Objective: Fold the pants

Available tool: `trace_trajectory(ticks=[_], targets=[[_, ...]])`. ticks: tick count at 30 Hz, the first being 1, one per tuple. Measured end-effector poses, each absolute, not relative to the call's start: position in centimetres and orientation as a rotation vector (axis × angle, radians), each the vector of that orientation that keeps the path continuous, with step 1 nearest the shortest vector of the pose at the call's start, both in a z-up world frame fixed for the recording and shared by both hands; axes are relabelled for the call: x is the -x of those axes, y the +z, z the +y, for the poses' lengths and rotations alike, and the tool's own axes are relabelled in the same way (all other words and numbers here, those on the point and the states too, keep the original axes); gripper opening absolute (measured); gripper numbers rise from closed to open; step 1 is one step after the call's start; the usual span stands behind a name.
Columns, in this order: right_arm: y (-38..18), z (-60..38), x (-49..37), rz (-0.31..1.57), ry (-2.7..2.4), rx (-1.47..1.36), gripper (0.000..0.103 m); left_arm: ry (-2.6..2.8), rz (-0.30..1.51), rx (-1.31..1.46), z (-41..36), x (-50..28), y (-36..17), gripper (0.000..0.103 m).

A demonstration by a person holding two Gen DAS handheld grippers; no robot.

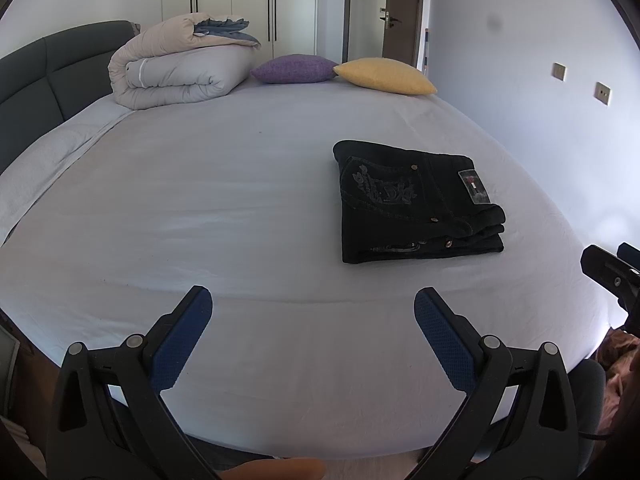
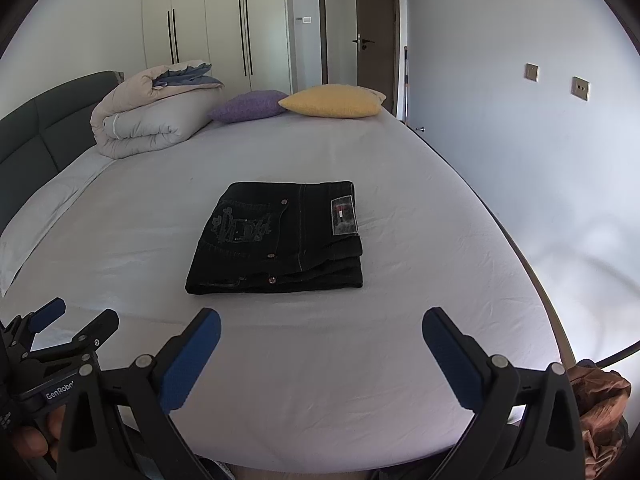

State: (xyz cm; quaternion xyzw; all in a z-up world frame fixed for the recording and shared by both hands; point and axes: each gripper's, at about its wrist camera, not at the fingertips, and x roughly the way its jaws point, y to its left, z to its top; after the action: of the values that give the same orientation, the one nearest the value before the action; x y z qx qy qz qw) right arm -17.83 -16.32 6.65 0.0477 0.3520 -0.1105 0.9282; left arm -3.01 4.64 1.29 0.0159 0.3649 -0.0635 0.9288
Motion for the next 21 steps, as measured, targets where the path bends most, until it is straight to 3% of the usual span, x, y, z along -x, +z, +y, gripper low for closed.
trace_trajectory(ticks=[21], targets=[[5.75, -15.63, 17.63, 0.741, -0.22, -0.112, 0.103, -0.121, 0.753, -0.034, 5.14, 3.06, 0.61, 0.103]])
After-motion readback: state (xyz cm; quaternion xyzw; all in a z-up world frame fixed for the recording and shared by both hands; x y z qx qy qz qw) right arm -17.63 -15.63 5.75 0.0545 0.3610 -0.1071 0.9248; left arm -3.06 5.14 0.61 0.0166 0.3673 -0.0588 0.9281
